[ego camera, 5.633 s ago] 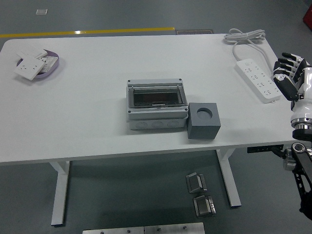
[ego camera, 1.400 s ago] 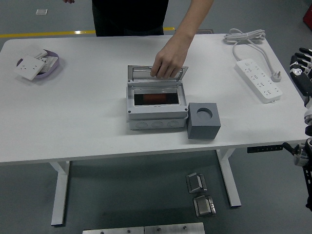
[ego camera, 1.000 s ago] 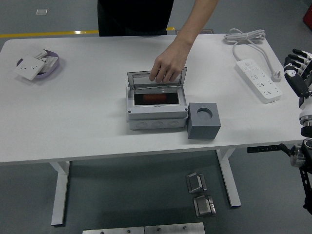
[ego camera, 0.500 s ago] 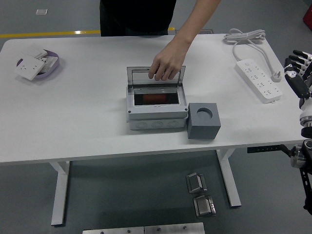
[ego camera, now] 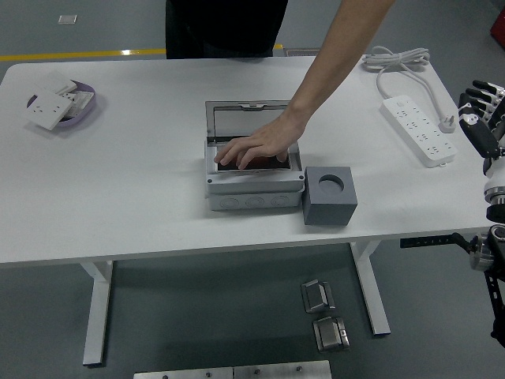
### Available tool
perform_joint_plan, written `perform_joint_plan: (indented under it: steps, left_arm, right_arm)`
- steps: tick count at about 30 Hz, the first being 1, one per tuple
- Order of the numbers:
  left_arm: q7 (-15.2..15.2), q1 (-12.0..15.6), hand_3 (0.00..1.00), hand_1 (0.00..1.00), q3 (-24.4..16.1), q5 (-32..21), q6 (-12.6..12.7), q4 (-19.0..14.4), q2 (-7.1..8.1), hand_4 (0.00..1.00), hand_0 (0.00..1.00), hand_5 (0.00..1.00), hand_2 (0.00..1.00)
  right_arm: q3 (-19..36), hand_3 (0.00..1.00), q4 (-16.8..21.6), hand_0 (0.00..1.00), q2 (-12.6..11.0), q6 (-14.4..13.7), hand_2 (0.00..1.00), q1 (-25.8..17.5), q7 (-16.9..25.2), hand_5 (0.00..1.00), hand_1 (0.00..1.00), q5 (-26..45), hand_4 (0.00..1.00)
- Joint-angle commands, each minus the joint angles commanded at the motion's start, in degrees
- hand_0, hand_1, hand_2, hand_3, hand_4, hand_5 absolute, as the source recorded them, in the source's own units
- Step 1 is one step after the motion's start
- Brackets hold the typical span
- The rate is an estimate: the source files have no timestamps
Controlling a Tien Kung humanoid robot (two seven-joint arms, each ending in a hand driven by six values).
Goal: Pick up the cylinder from the cube,place it in the box,flap close box
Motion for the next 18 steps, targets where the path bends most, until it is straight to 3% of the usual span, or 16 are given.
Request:
perform_joint_plan:
  steps: [18]
  left_arm:
    - [0.1, -0.46, 0.608, 0.62, 0.33, -0.07, -0.14, 0.0, 0.57, 0.672, 0.598, 0.298, 0.607]
  right_arm:
    - [0.15, 0.671, 0.08, 0.707, -0.04, 0.03, 0.664, 0.41, -0.2, 0.306, 0.653, -0.65, 0.693]
